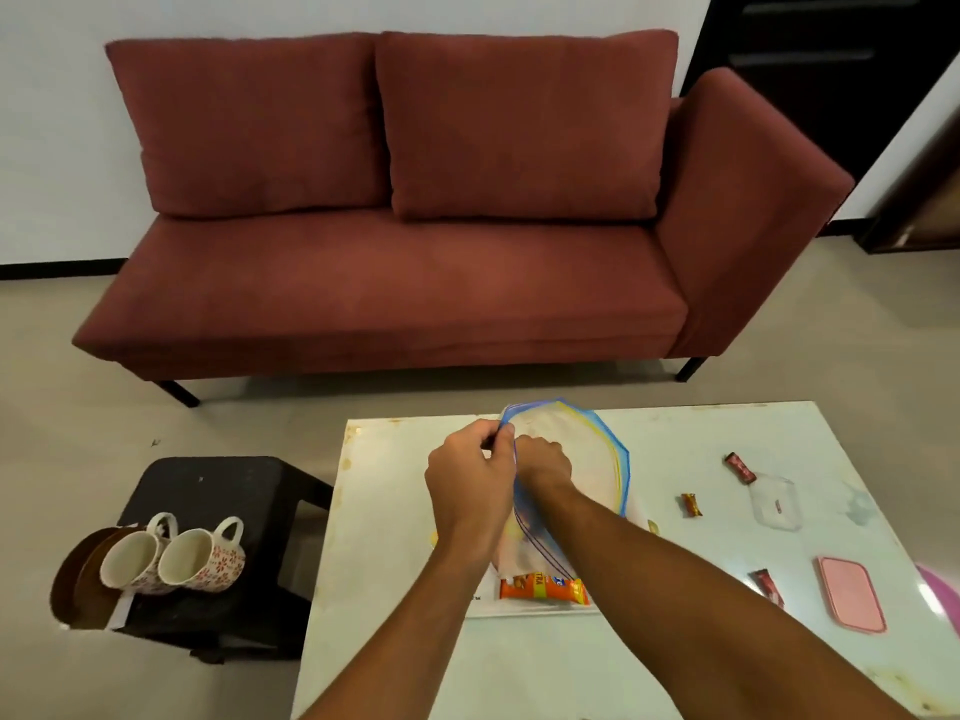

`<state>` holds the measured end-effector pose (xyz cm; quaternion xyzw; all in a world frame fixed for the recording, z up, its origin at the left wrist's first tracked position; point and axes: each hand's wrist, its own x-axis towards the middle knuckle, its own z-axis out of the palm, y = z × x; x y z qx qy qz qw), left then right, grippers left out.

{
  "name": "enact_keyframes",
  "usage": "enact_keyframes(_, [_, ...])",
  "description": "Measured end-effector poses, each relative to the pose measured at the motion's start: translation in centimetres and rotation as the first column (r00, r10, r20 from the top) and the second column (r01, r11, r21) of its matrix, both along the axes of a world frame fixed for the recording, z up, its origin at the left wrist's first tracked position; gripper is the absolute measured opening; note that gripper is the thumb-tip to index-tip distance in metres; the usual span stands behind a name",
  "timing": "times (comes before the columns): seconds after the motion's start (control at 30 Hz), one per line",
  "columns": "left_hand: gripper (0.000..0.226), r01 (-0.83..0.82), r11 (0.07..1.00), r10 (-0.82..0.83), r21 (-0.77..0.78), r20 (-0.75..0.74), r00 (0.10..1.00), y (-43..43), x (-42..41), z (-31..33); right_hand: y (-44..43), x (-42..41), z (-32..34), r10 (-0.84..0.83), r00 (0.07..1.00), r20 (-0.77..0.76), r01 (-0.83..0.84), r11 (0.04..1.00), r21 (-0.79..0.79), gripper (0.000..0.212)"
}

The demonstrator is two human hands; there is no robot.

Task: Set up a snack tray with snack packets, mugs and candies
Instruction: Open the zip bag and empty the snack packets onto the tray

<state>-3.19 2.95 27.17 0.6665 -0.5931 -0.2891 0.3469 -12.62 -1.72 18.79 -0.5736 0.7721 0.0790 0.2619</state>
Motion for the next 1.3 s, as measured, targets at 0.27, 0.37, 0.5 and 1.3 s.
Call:
enact_keyframes(0.27, [0.029, -0.049, 0.997, 0.048, 0.056, 0.013, 0.999, -0.6, 0.6, -2.7, 0.7, 0.3, -2.0, -0.068, 0.996, 0.063, 0.064, 0.996, 0.061, 0.028])
enact_keyframes(0.37, [0.027, -0.080, 0.992, 0.072, 0.095, 0.087, 0.994, -1.1, 1.2, -3.5, 1.5, 0.5, 1.2, 0.025, 0.999, 0.033, -0.025, 1.000, 0.008, 0.027])
enact_keyframes(0.5, [0.028, -0.125, 0.983, 0.099, 0.138, 0.176, 0.979, -2.3, 2.1, -4.3, 2.2, -1.6, 7.9, -0.005, 0.982, 0.189, 0.033, 0.988, -0.149, 0.039])
enact_keyframes(1.3, [0.029, -0.164, 0.986, 0.169, -0.042, 0.231, 0.958, -3.1, 6.2, -9.2, 6.0, -5.6, -18.7, -0.749, 0.451, 0.485, 0.749, 0.614, 0.251, 0.076])
